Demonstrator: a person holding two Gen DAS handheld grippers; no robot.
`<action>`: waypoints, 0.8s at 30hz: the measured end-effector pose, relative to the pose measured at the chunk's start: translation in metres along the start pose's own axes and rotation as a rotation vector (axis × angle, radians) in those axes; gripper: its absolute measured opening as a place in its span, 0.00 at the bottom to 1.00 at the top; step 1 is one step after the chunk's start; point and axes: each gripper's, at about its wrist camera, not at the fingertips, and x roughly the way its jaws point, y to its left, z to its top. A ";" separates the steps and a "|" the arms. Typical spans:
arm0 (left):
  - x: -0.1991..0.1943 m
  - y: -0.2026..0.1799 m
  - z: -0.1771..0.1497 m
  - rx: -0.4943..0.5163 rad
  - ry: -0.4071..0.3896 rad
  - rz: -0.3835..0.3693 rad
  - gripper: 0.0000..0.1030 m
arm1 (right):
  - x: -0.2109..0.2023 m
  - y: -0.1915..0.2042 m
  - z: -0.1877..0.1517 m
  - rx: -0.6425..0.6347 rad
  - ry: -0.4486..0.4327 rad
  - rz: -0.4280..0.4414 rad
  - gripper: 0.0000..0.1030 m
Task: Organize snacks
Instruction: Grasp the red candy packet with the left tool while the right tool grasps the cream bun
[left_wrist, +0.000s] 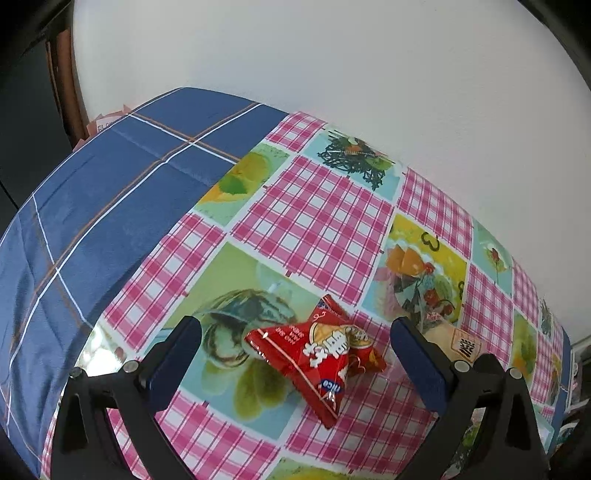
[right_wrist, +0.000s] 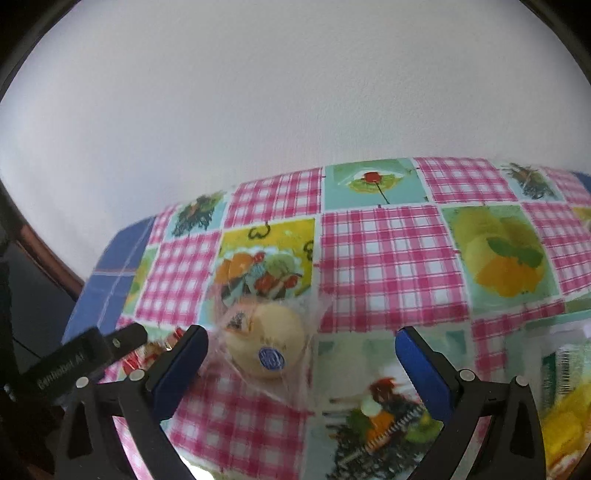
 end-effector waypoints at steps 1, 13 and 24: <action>0.002 0.000 0.001 0.001 0.001 0.001 0.99 | 0.004 0.000 0.001 0.010 0.006 0.014 1.00; 0.024 0.003 -0.008 -0.047 0.039 -0.054 0.74 | 0.024 -0.002 -0.004 0.072 0.044 0.068 0.77; 0.021 0.002 -0.011 -0.064 0.045 -0.099 0.60 | 0.028 -0.004 -0.009 0.126 0.084 0.130 0.58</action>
